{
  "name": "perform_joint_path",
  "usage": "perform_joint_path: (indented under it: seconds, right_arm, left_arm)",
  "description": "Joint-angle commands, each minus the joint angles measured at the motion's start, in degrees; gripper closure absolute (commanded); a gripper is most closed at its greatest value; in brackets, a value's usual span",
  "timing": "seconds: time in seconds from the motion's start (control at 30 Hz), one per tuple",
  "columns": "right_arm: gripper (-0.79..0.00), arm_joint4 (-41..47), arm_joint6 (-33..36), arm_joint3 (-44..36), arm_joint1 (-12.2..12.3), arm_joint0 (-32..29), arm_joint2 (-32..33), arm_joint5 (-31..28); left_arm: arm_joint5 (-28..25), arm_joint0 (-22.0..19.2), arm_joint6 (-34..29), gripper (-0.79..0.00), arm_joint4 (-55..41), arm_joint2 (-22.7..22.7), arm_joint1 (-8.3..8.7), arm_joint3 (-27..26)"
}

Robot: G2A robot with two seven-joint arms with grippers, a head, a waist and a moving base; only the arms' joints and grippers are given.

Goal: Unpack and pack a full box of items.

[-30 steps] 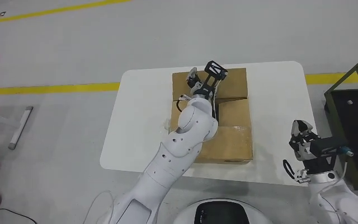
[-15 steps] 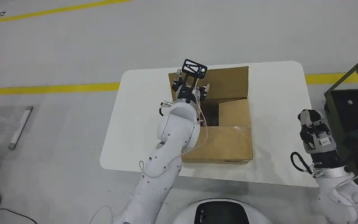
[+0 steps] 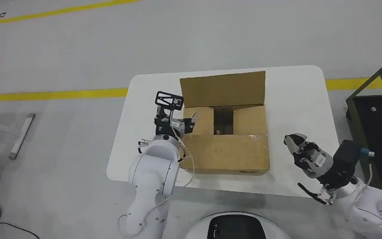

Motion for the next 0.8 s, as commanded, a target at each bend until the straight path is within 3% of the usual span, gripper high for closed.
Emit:
perform_joint_path:
  seconds: [0.0,0.23,0.37,0.5,0.57,0.67,0.7,0.77]
  right_arm:
    - [0.000,0.0,0.0,0.0,0.0,0.0,0.0,0.0]
    - [0.000,1.7,2.9,0.3,0.2,0.8,-0.4,0.1]
    - [0.000,8.6,11.3,1.2,0.9,3.4,0.2,0.5]
    - [0.000,17.9,26.3,3.4,2.1,7.9,0.5,0.5]
    - [-0.175,20.9,32.3,4.9,2.7,10.6,1.1,0.9]
    - [-0.274,24.3,37.1,6.8,3.4,13.8,1.6,1.6]
    - [-0.360,24.9,38.6,7.2,3.6,14.5,1.5,1.7]
    - [-0.785,25.5,40.5,7.8,4.0,15.6,1.6,1.2]
  left_arm:
    - [0.9,1.5,-0.1,-0.785,-0.8,-0.8,0.08,-1.3]
    - [2.2,3.0,0.5,-0.785,-1.1,-1.3,0.15,-2.4]
    - [2.2,3.0,0.5,-0.785,-1.1,-1.3,0.15,-2.4]
    - [2.2,3.0,0.5,-0.785,-1.1,-1.3,0.15,-2.4]
    - [2.2,3.0,0.5,-0.785,-1.1,-1.3,0.15,-2.4]
    - [2.2,3.0,0.5,-0.785,-1.1,-1.3,0.15,-2.4]
    - [2.2,3.0,0.5,-0.785,-1.1,-1.3,0.15,-2.4]
    - [2.2,3.0,0.5,-0.785,-1.1,-1.3,0.15,-2.4]
